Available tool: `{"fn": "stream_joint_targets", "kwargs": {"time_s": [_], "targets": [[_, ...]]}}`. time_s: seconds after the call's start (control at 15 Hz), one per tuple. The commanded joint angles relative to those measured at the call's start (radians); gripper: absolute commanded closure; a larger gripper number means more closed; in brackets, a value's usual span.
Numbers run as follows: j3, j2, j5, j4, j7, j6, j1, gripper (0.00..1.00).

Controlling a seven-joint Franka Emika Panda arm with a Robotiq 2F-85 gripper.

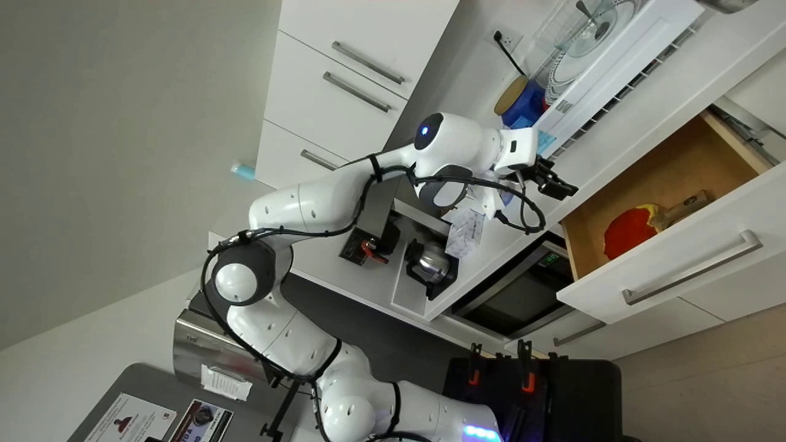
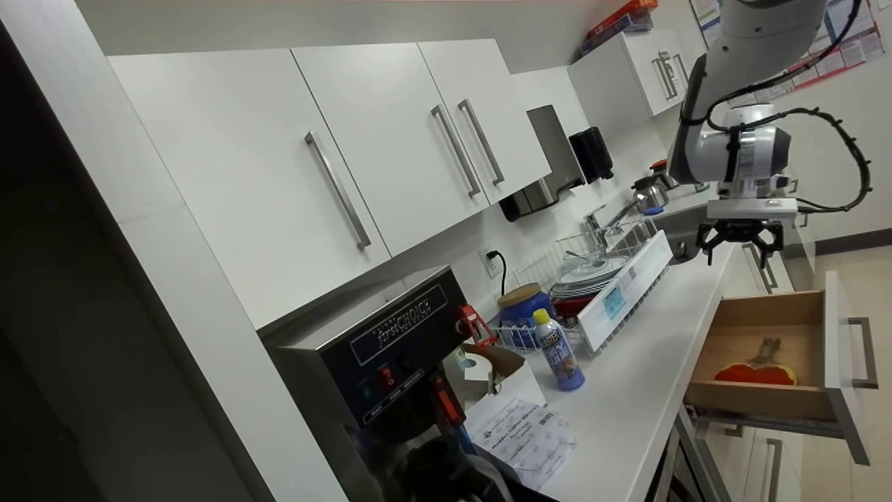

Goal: Put the paddle inside the open drawer then close the drawer

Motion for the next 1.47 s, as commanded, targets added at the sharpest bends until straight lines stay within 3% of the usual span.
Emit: {"fn": "stream_joint_targets", "kwargs": {"time_s": [0.0,0.33,0.8,0.87,1.0,1.4], "targets": [[-0.033,-0.067,0.098,-0.079,-0.201,-0.083,-0.038,0.00],[-0.102,-0.043,0.176,-0.149,-0.384,-0.112,-0.054,0.00],[-0.127,-0.021,0.151,-0.153,-0.370,-0.098,-0.035,0.00],[-0.126,-0.018,0.175,-0.152,-0.374,-0.095,-0.042,0.25],[-0.128,-0.006,0.216,-0.153,-0.398,-0.092,-0.059,0.34],[-0.137,0.070,0.402,-0.135,-0.545,-0.133,-0.148,0.81]]}}
